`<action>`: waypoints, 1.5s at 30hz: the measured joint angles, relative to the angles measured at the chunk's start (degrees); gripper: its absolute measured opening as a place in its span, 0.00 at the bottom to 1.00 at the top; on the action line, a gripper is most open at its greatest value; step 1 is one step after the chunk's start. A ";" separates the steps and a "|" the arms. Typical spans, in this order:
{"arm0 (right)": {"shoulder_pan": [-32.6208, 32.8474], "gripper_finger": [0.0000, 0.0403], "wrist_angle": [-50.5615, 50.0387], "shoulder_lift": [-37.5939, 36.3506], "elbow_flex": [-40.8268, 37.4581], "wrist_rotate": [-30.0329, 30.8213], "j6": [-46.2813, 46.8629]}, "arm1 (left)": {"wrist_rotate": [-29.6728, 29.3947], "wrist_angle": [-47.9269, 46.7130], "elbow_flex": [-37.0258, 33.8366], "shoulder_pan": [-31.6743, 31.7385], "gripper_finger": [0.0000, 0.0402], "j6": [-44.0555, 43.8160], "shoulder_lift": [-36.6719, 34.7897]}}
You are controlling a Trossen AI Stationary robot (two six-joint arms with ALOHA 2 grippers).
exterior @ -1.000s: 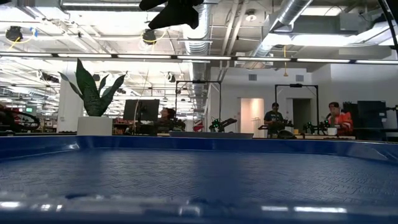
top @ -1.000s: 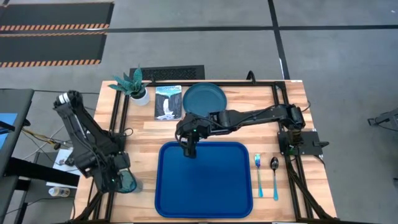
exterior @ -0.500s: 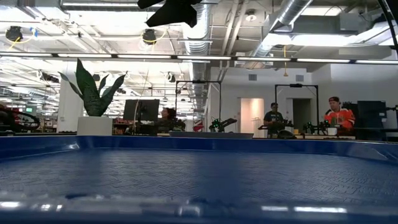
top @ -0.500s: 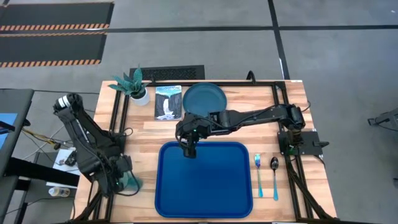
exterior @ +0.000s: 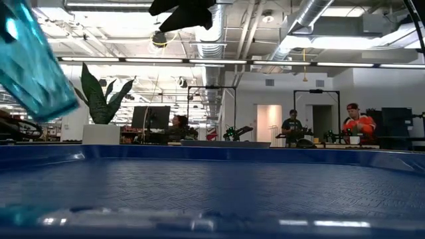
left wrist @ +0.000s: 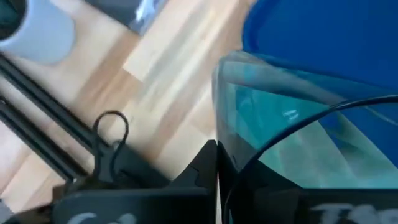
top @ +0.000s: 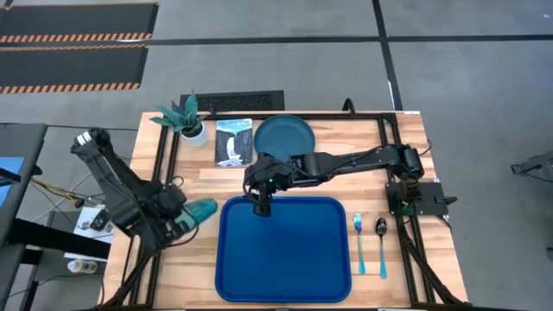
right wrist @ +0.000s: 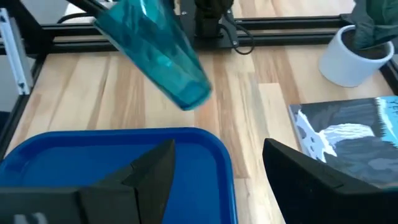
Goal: Pick and place plate/cup/fork/spoon on tray
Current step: Put the blue cup on the blue serving tray
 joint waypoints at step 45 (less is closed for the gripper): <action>20.53 0.66 -48.14 -13.92 0.02 12.32 27.65 | 28.74 11.87 19.98 46.83 0.00 80.60 24.00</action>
